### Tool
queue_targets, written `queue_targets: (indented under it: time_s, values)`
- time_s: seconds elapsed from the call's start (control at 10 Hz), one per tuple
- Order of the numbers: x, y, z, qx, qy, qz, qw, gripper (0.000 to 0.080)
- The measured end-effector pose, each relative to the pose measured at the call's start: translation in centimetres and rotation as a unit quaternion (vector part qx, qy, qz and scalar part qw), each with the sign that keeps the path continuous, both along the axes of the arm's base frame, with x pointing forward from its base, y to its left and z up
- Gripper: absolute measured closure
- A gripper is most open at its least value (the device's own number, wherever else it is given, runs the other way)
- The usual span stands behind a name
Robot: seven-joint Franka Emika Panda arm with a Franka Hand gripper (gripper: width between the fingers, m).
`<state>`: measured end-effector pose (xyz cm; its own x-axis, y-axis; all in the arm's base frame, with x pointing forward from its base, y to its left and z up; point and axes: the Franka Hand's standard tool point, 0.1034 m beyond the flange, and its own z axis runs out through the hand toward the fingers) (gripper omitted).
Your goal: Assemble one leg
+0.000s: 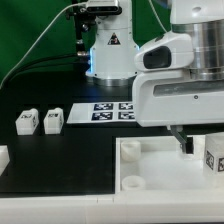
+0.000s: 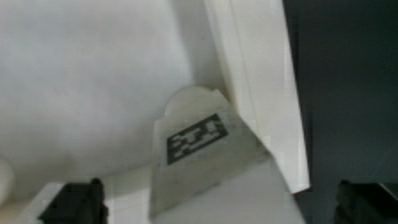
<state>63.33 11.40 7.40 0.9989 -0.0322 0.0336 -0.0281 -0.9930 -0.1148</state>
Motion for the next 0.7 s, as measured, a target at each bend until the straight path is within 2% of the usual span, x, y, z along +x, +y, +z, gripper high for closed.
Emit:
queue_targets:
  time_s: [0.1, 0.3, 0.4, 0.5, 0.6, 0.7]
  values:
    - [0.05, -0.08, 0.01, -0.002, -0.005, 0.038, 0.999, 0.015]
    - [0.04, -0.03, 0.01, 0.0, -0.003, 0.018, 1.0, 0.015]
    - [0.04, -0.05, 0.01, 0.0, -0.003, 0.019, 1.0, 0.0239]
    - [0.04, 0.0, 0.01, 0.002, -0.001, -0.002, 1.0, 0.0239]
    - [0.02, 0.07, 0.01, 0.004, 0.006, -0.056, 0.998, 0.0434]
    - [0.03, -0.02, 0.0, 0.006, 0.011, -0.104, 0.994, 0.0508]
